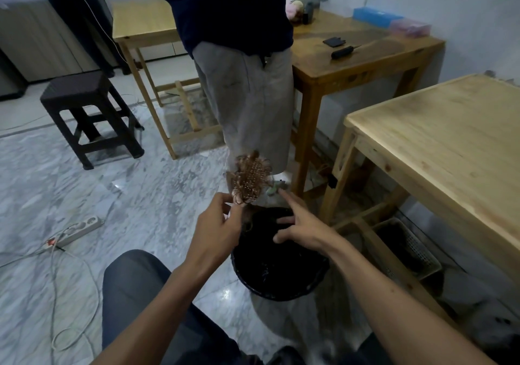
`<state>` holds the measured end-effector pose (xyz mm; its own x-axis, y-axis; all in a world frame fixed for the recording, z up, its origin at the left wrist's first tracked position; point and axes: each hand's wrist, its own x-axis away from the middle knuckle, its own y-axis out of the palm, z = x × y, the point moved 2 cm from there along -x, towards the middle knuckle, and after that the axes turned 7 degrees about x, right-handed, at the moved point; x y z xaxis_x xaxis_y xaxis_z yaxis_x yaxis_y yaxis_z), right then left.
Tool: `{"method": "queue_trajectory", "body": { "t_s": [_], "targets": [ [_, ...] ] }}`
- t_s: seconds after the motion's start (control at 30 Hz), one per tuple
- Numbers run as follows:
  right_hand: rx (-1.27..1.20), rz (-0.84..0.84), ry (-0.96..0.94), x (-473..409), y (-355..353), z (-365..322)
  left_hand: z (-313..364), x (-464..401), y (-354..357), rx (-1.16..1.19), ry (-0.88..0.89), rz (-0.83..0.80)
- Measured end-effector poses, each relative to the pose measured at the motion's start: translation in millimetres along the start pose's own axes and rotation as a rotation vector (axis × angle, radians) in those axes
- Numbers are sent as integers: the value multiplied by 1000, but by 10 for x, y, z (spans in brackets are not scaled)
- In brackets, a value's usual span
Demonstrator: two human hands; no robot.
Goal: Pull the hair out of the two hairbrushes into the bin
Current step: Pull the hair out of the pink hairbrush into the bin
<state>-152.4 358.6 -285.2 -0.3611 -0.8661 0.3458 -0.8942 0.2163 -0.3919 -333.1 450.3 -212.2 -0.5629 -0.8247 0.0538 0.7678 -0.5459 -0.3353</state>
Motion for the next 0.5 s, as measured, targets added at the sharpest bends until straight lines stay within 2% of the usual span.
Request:
{"method": "queue_trajectory", "body": {
  "t_s": [0.17,0.3,0.5],
  "targets": [
    [-214,-10,-162,-18,86,-217,19,14,124,-144,65,-118],
    [-524,121,-73,10,7,-120,-35,-49,9,-267,82,-47],
    [-761,383,46,67,-204,54,-195,-72,-170,-386,29,19]
  ]
}}
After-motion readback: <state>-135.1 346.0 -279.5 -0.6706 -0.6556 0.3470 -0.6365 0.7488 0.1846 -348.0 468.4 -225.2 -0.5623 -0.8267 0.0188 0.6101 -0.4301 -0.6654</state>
